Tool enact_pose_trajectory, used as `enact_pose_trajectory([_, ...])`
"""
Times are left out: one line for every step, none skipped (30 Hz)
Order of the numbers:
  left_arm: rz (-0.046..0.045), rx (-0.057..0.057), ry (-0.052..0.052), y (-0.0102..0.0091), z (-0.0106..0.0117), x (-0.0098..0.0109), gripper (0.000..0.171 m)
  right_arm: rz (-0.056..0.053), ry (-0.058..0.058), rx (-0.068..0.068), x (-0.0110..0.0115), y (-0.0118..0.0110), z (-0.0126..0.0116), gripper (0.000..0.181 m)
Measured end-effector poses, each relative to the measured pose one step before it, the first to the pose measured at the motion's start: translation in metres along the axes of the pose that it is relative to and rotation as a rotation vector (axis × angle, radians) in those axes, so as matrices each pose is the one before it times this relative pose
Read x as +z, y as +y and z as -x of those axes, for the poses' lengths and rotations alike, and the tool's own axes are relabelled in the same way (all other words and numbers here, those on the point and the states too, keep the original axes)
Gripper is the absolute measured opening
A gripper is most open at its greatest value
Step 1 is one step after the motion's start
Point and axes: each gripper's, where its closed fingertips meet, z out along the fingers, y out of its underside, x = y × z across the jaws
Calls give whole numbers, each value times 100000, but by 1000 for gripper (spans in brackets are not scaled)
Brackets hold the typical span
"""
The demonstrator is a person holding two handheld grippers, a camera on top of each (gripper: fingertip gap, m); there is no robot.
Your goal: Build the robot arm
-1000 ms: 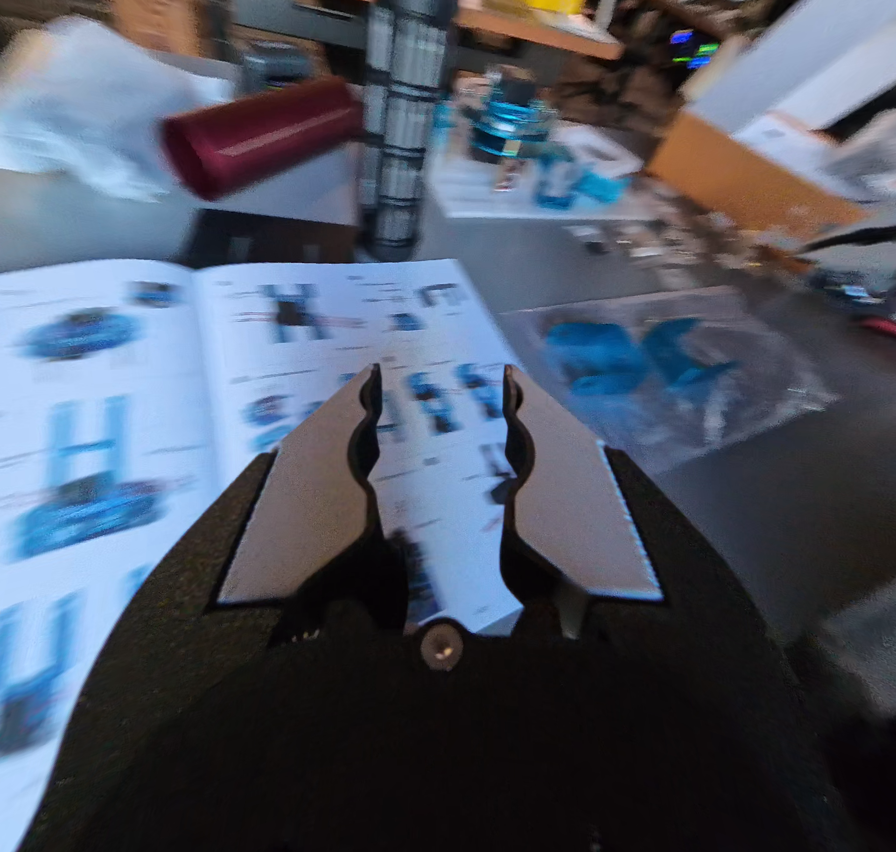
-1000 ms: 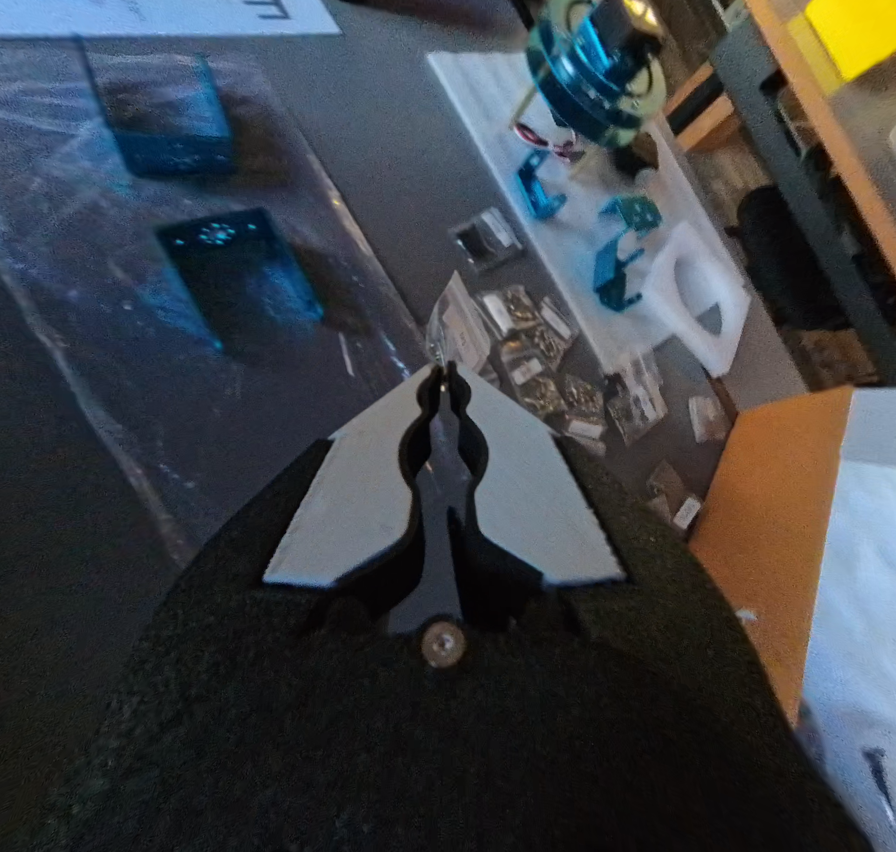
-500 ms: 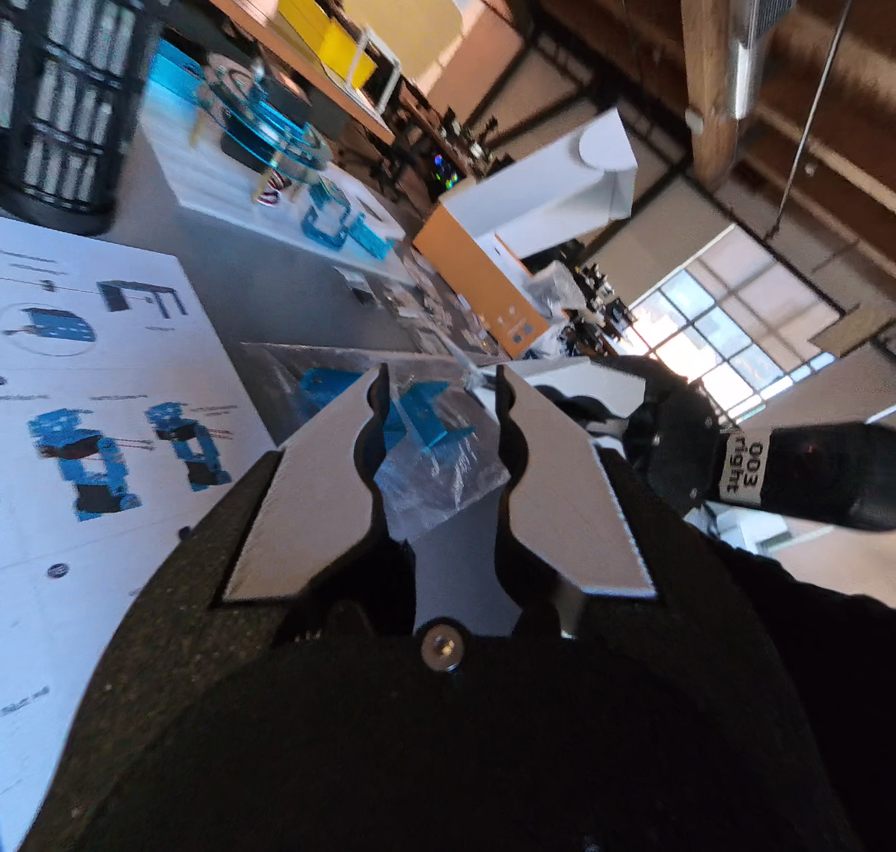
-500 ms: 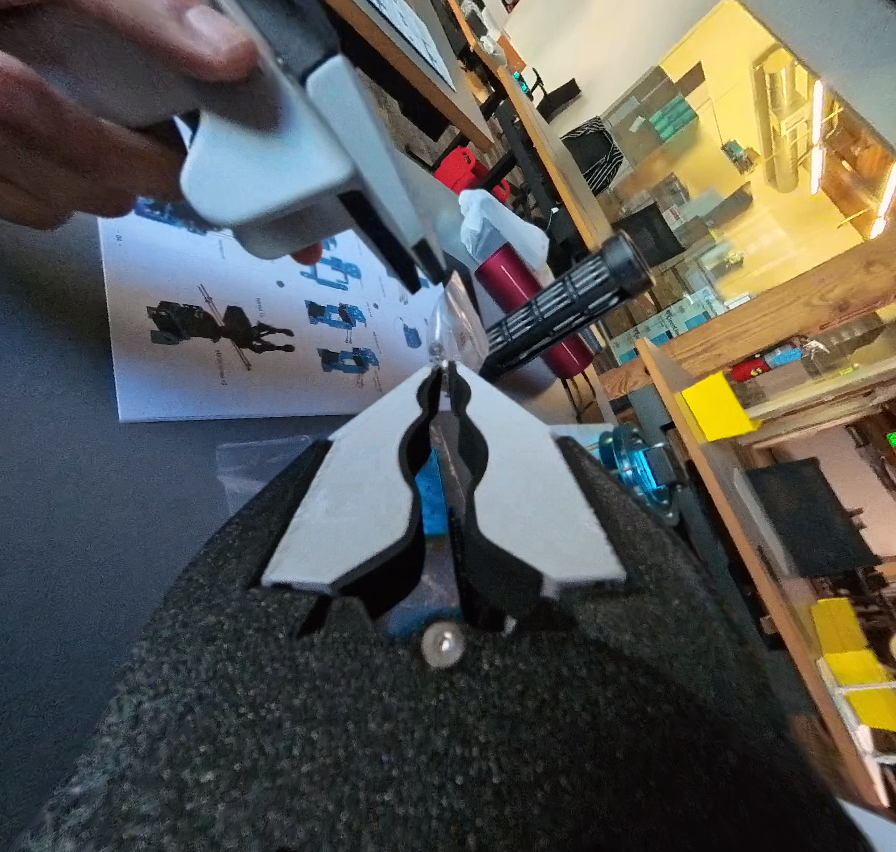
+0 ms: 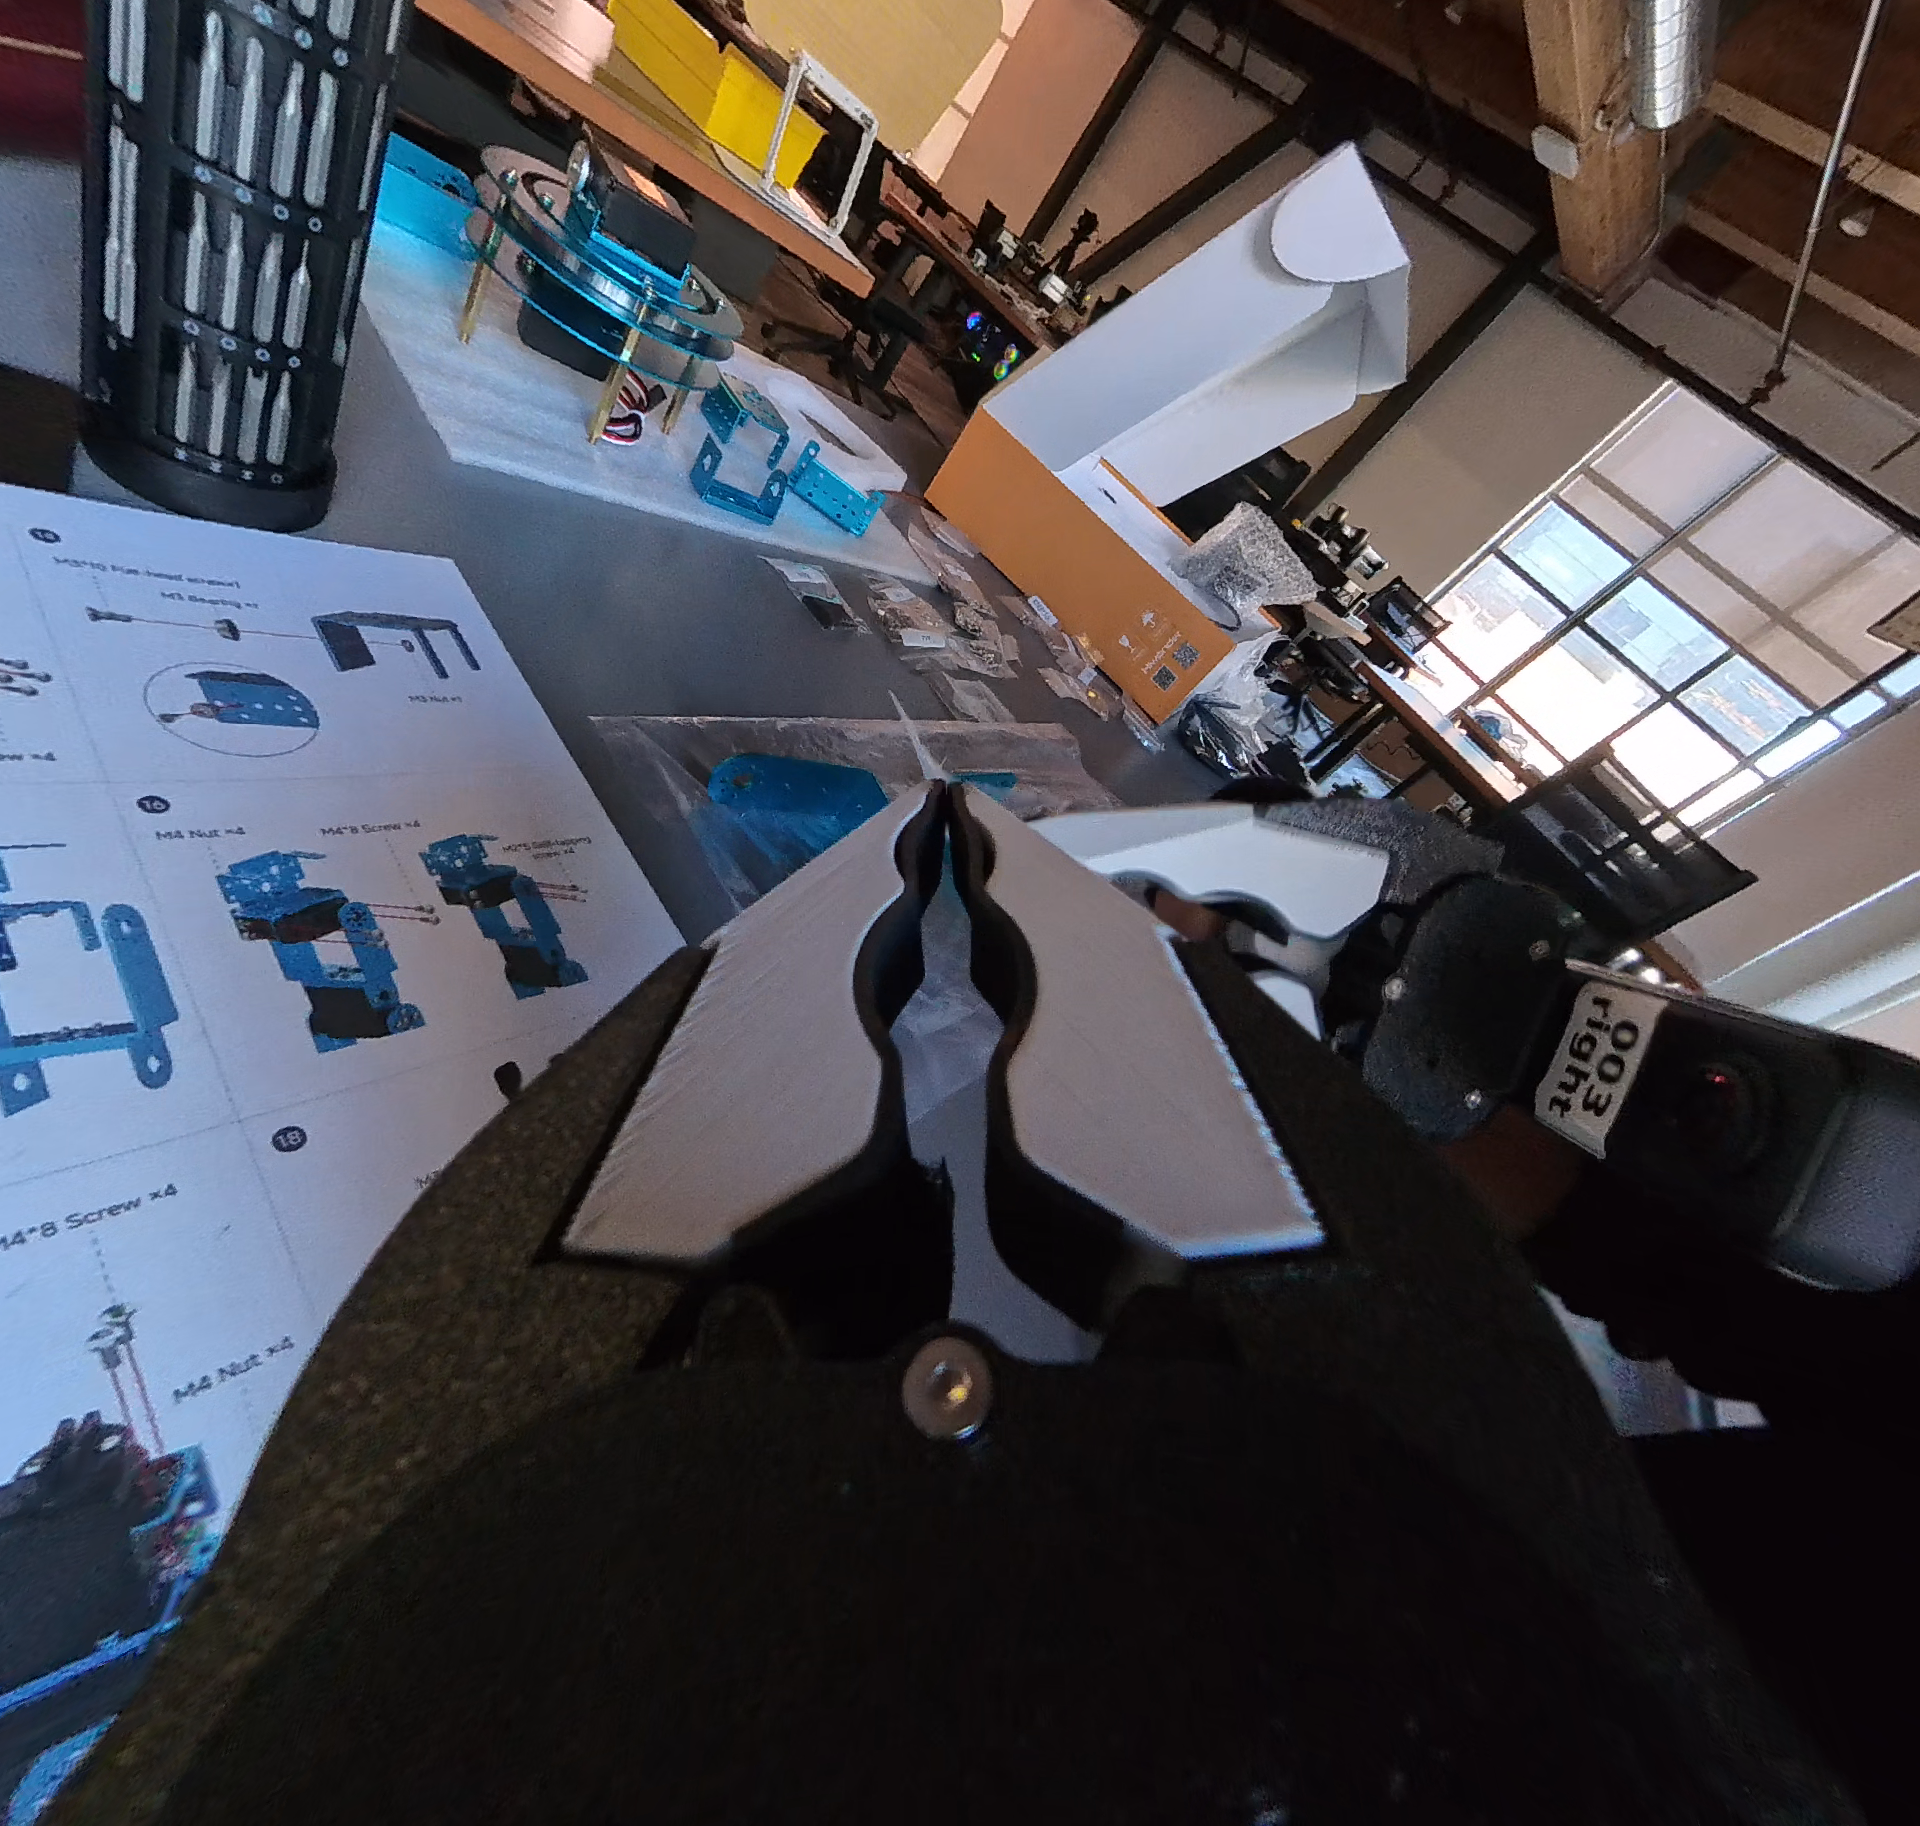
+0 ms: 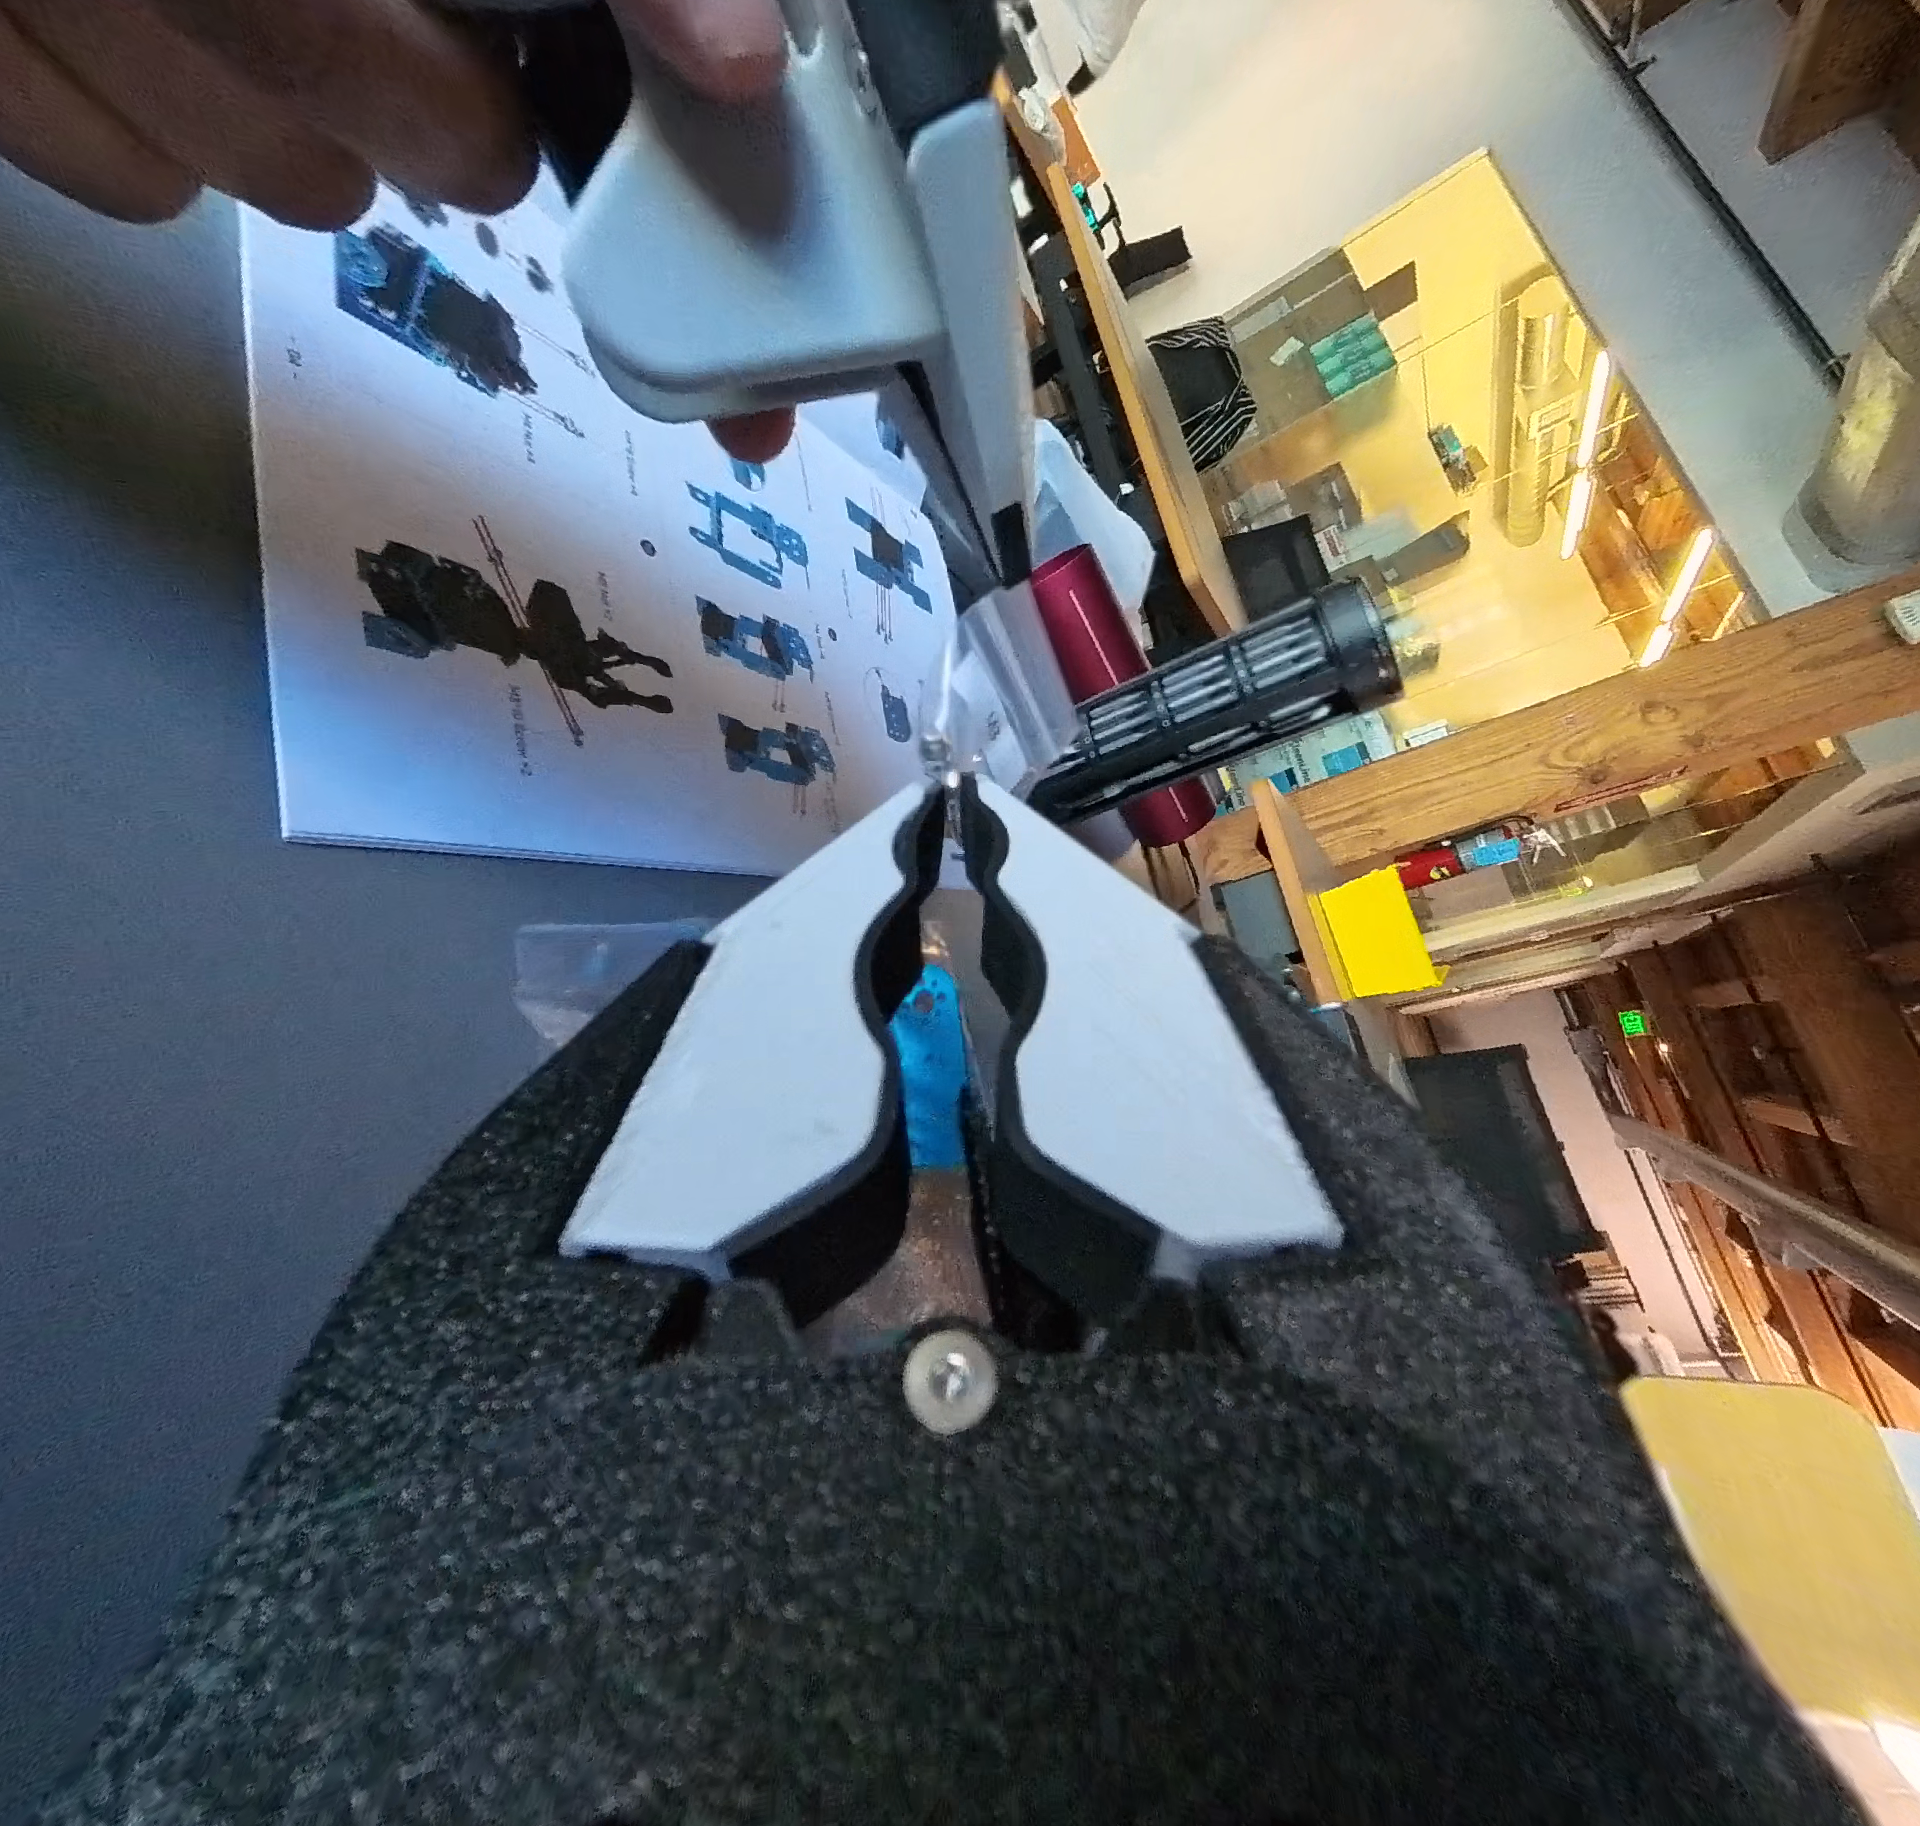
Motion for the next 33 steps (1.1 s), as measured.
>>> enact_pose_trajectory([-119,2025,252,71,-140,-94,0,-283,2022,-295,-48,-72,-340,2])
enact_pose_trajectory([-293,2315,559,34,-220,-113,0,-846,499,-41,-77,-147,-83,2])
enact_pose_trajectory([-1202,2223,-149,-138,-136,-131,0,-343,-995,281,-55,-64,174,2])
enact_pose_trajectory([-2890,1704,-1243,-388,46,-195,0,-461,-214,-145,-63,-78,123,2])
enact_pose_trajectory([-2469,893,-1183,-346,86,-176,0,-406,277,-1024,-71,-96,81,2])
enact_pose_trajectory([-666,-277,-310,-91,13,-106,0,102,1274,-2070,-32,-28,-43,2])
enact_pose_trajectory([1036,-1441,880,133,-112,-38,0,786,1590,-2608,44,68,-76,2])
enact_pose_trajectory([656,-1790,2249,50,-303,-5,0,985,963,-2420,82,132,25,2])
enact_pose_trajectory([-543,-2077,2338,-96,-313,-9,14,199,1503,-1998,7,47,-70,2])
enact_pose_trajectory([-321,-2413,1514,-33,-151,36,33,-276,1975,-1496,-65,-36,-179,2])
enact_pose_trajectory([395,-2246,-702,111,225,75,37,-1243,1305,-1125,-175,-230,-120,2])
enact_pose_trajectory([-103,-1292,-2089,79,448,66,37,-2415,1825,-356,-269,-415,-214,2])
enact_pose_trajectory([174,-308,-1429,128,336,97,38,-1999,897,-340,-221,-401,-93,2])
enact_pose_trajectory([928,-216,1070,246,-69,167,38,-428,371,-1102,-78,-210,46,2])
enact_pose_trajectory([1960,-352,3020,388,-391,203,36,245,623,-1392,23,-91,64,2])
enact_pose_trajectory([1694,-100,2968,334,-452,171,21,584,752,-993,93,37,41,2])
enact_pose_trajectory([366,563,1176,144,-252,90,0,280,482,-350,96,65,20,2])
enact_pose_trajectory([271,1346,-1653,68,163,59,0,-239,-505,381,76,75,104,2])
enact_pose_trajectory([1072,2876,-2279,167,259,46,0,-62,-1121,1612,103,155,174,2])
enact_pose_trajectory([493,3869,-1722,130,134,65,0,338,-2303,3530,148,207,331,3])
enact_pose_trajectory([-484,3805,-1697,8,83,60,0,-136,-2663,5740,13,41,279,5])
enact_pose_trajectory([-2093,3076,-1983,-277,89,6,0,-1273,-4201,7675,-142,-190,280,11])
enact_pose_trajectory([-2204,2386,-1382,-361,-43,17,0,-1956,-5183,8917,-193,-317,230,26])
enact_pose_trajectory([-2141,2018,-485,-325,-227,58,0,-1354,-3937,9106,-82,-210,-64,48])
enact_pose_trajectory([-2387,2090,-374,-263,-277,78,0,-537,-1955,8972,37,-63,-426,62])
enact_pose_trajectory([-2123,1970,-1135,-199,-147,105,0,512,-1131,8303,161,124,-575,69])
enact_pose_trajectory([-1122,1598,-1539,-27,-36,139,0,1072,-2001,7718,233,239,-418,74])
enact_pose_trajectory([114,1616,89,178,-246,202,0,55,-3385,7641,168,100,-182,78])
enact_pose_trajectory([1012,930,1982,282,-489,274,0,-1511,-3781,6803,32,-102,-64,78])
enact_pose_trajectory([905,-35,2268,252,-486,282,0,-2301,-2929,4908,-51,-174,-101,76])
enact_pose_trajectory([-332,-336,1554,118,-340,189,0,-1662,-1062,2872,-77,-25,-251,73])
enact_pose_trajectory([-529,-559,1390,144,-245,123,0,-14,400,911,-105,178,-372,66])
enact_pose_trajectory([1145,-1126,1319,372,-143,165,0,-206,346,-710,-166,128,-274,56])
